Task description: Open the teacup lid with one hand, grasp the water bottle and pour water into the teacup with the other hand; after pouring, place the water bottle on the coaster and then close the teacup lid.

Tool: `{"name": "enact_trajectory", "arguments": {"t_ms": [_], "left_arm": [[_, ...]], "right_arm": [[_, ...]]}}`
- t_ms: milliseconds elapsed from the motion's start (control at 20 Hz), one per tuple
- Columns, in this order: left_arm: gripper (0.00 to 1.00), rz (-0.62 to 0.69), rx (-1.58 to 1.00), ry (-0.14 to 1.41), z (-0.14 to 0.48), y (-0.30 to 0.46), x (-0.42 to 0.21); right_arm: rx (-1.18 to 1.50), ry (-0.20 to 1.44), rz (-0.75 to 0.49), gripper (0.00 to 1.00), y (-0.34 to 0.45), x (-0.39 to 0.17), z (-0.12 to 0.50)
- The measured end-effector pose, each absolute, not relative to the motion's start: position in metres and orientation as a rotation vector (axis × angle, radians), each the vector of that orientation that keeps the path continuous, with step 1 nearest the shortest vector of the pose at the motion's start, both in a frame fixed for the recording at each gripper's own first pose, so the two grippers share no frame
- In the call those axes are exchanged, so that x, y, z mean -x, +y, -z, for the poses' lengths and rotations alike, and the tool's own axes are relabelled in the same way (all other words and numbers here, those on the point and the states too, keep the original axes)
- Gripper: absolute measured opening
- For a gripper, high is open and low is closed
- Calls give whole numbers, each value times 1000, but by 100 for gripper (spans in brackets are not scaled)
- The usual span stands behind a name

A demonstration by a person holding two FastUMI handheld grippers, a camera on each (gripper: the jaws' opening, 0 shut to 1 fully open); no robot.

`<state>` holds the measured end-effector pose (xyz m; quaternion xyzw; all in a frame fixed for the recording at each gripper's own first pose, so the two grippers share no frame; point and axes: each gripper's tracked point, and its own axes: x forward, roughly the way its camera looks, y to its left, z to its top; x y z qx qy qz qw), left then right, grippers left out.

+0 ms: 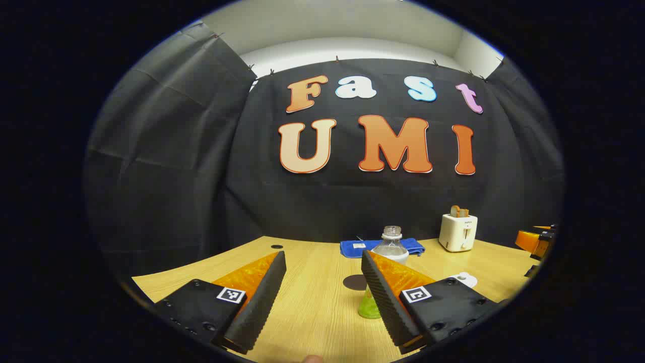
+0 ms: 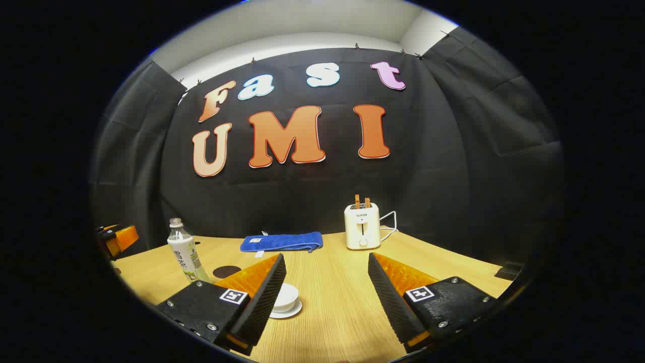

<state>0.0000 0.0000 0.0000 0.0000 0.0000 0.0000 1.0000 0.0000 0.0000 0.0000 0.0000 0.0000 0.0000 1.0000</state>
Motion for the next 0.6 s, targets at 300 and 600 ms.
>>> {"name": "enact_trajectory", "arguments": {"t_ms": [300,600], "left_arm": [[95,-2,-4,4,10,8,1],[96,7,-18,22,20,6,-3]], "right_arm": [[29,1,-11,98,6,2,5],[51,5,-32,98,19,-1,11]]}}
